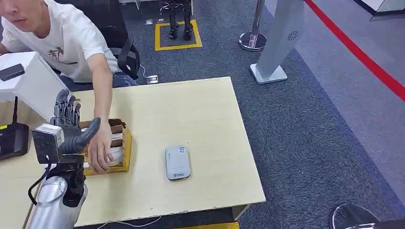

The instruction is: Pass the card to the sensor for recognition and then transmit it.

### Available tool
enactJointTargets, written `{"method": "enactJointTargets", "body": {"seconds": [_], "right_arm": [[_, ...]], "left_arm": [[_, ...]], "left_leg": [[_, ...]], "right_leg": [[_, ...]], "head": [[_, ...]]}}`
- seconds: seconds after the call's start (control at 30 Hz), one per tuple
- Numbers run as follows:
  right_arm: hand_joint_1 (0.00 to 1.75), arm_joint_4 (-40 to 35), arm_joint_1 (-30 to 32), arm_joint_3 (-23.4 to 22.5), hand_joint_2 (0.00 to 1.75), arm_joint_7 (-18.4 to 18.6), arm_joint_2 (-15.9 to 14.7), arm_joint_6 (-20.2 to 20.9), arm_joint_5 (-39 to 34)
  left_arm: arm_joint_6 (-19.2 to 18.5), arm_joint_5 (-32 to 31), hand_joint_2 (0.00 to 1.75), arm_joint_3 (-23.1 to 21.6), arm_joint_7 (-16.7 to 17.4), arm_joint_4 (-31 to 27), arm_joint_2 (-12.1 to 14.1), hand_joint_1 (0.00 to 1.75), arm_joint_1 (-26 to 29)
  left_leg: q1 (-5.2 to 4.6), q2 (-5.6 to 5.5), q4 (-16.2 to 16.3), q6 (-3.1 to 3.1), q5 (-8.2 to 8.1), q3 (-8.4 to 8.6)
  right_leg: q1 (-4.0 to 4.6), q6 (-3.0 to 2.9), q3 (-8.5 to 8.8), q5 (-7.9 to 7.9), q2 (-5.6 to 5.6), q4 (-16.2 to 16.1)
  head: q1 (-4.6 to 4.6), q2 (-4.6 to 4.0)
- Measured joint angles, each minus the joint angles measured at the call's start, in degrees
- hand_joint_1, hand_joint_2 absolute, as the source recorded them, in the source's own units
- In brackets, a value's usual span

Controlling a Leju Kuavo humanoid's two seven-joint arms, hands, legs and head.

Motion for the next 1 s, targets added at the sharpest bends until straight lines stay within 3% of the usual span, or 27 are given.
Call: {"method": "enactJointTargets", "body": {"seconds": [0.17, 0.3, 0.7, 1.0], "right_arm": [[0.00, 0.0, 0.6, -1.3, 1.75, -0.4, 0.2, -1.4, 0.0], [0.00, 0.1, 0.9, -2.3, 1.75, -2.6, -0.6, -1.7, 0.0], [0.00, 1.0, 1.2, -11.7, 1.75, -11.1, -2.3, 0.3, 0.0], [0.00, 2.6, 1.4, -14.1, 1.75, -8.7, -3.7, -2.7, 0.0]], "left_arm": [[1.5, -0.5, 1.75, 0.4, -0.2, -4.1, 3.1, 0.00, 6.7], [1.8, -2.6, 1.75, 1.4, -1.2, -9.1, 4.1, 0.00, 11.6], [2.1, -7.8, 1.75, 1.3, 0.0, -9.4, 5.2, 0.00, 5.7], [11.4, -18.9, 1.75, 1.2, -5.4, -9.1, 3.1, 0.00, 7.3]], "left_leg": [[-0.01, 0.19, 0.0, 0.01, -0.07, 0.00], [-0.02, 0.01, 0.0, 0.02, -0.08, -0.08], [-0.01, -0.07, 0.0, 0.03, 0.05, -0.04], [-0.06, -0.05, 0.0, 0.06, -0.02, -0.07]], "right_leg": [[0.00, -0.01, -0.06, -0.04, 0.18, 0.0], [-0.01, 0.02, -0.11, -0.08, -0.02, -0.1], [-0.01, -0.01, -0.06, 0.05, -0.13, -0.1], [-0.04, 0.02, -0.08, 0.00, -0.07, -0.1]], "head": [[-0.04, 0.00], [-0.02, 0.00], [-0.04, 0.00], [-0.04, 0.00]]}}
